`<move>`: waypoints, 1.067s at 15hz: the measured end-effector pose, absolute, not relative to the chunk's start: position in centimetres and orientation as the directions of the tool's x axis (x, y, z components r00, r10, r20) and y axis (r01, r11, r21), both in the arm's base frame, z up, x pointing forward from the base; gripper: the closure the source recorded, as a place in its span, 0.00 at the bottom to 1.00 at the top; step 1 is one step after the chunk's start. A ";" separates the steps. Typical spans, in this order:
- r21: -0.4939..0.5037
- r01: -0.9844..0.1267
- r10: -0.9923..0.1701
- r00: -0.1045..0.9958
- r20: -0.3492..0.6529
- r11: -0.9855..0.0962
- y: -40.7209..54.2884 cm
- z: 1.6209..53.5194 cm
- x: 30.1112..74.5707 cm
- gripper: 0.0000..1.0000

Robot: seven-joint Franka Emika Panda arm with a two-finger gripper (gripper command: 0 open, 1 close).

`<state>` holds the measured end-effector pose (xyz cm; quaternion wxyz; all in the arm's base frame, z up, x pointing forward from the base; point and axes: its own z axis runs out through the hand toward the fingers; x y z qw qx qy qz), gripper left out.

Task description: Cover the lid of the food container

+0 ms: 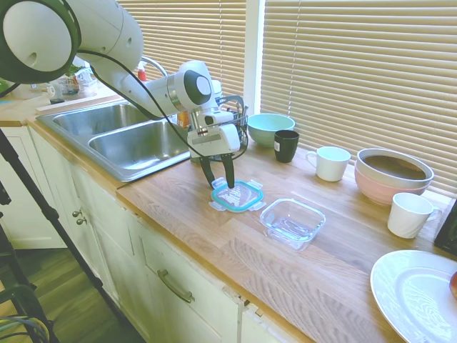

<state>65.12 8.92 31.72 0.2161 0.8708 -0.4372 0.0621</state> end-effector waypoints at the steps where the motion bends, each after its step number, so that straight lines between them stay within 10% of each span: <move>1: 0.323 -0.787 -0.734 0.611 0.296 -0.525 9.0 31.6 65.1 1.00; 16: 0.348 -0.783 -0.735 0.612 0.292 -0.515 8.6 30.9 64.9 1.00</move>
